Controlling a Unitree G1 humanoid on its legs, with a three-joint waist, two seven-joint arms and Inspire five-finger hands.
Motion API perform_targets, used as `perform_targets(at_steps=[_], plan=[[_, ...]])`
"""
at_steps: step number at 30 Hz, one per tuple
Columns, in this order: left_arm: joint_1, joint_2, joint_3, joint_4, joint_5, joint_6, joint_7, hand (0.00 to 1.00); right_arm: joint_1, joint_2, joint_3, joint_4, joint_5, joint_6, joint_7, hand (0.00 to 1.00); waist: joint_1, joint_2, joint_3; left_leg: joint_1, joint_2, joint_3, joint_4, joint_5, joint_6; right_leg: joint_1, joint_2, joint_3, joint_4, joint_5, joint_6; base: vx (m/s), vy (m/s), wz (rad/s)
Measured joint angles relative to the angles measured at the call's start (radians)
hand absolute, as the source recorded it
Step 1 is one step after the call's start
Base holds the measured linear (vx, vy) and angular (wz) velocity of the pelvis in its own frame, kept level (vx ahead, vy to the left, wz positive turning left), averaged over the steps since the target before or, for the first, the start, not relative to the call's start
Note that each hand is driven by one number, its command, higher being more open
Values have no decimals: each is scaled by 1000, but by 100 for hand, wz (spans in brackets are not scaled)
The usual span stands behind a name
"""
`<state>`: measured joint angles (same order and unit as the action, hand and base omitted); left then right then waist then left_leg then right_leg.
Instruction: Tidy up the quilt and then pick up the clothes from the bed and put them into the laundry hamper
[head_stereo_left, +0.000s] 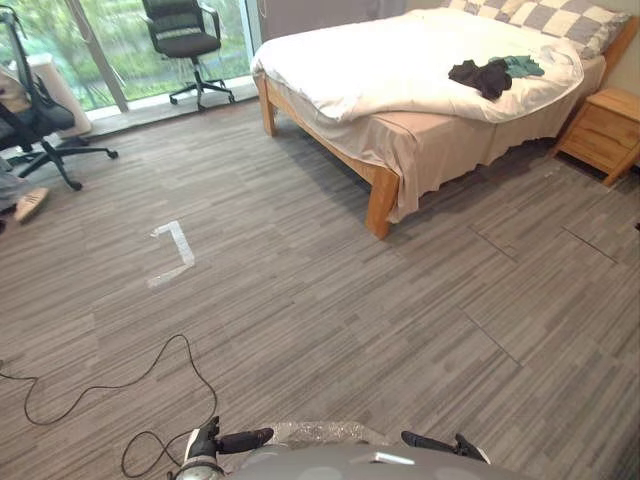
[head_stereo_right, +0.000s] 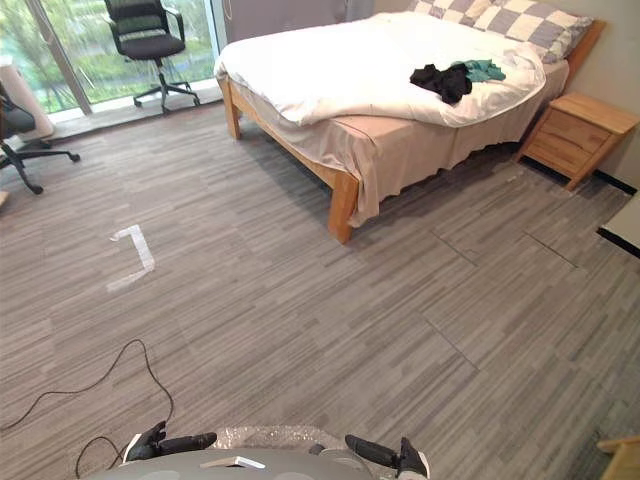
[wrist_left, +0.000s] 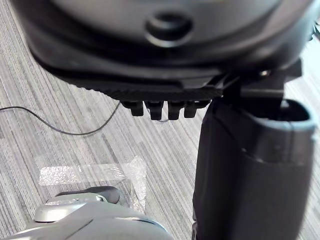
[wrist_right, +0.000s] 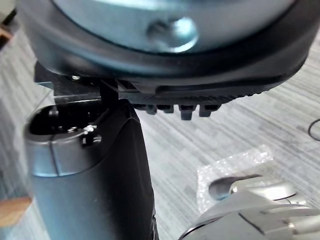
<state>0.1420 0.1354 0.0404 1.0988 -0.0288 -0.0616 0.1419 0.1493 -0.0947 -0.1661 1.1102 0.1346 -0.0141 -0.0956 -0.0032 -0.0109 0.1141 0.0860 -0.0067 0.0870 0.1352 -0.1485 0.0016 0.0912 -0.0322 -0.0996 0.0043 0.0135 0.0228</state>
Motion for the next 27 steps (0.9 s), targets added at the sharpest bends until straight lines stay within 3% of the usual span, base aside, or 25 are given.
perform_targets(at_steps=[7, 17, 19, 20, 23, 24, 27], plan=[[-17, -2, 9, 34, 0, 0, -1, 100, 12, 10, -39, 17, -1, 0, 0, 100, 0, -4, 10, 101, -23, -1, -115, 41, 4, 68, -17, -24, -44, 2, 12, 71, 51, 6], [-29, 4, -10, 32, 39, 0, -21, 100, -1, 11, -41, 16, -7, 1, 4, 100, -5, -6, 35, 128, -24, 33, -160, 47, 3, 64, -15, -5, -52, -6, 28, -6, -3, -9], [-37, 9, -26, 33, 40, 0, -24, 100, -10, 12, -53, 13, -7, 1, 6, 100, -7, -7, 50, 121, -22, 39, -160, 43, 0, 35, -15, -4, -7, -30, 22, -46, -35, -7], [-57, 16, -41, 33, 39, 1, -31, 100, -19, 16, -66, 2, -4, -1, 10, 100, -9, -8, 62, 95, -20, 48, -149, 30, -2, -37, -21, -2, 98, -78, 21, -48, -42, -12], [-66, 28, -45, 32, 37, 0, -37, 100, -25, 34, -91, -20, 12, -10, 19, 100, -10, -26, 92, 80, -22, 69, -120, 9, -1, -110, -37, -13, 237, -144, 20, -16, -54, -18], [-70, 30, -49, 33, 37, 1, -36, 100, -27, 40, -106, -23, 12, -13, 20, 100, -16, -26, 98, 82, -15, 82, -103, -12, 0, -133, -44, -41, 292, -163, 34, 41, -59, -26], [-89, 27, -80, 49, 38, 3, -33, 100, -40, 42, -144, -27, 40, -18, 23, 100, -42, 2, 118, 128, 18, 109, -109, -27, 0, -211, -57, -148, 476, -182, 33, 82, -48, -30]])
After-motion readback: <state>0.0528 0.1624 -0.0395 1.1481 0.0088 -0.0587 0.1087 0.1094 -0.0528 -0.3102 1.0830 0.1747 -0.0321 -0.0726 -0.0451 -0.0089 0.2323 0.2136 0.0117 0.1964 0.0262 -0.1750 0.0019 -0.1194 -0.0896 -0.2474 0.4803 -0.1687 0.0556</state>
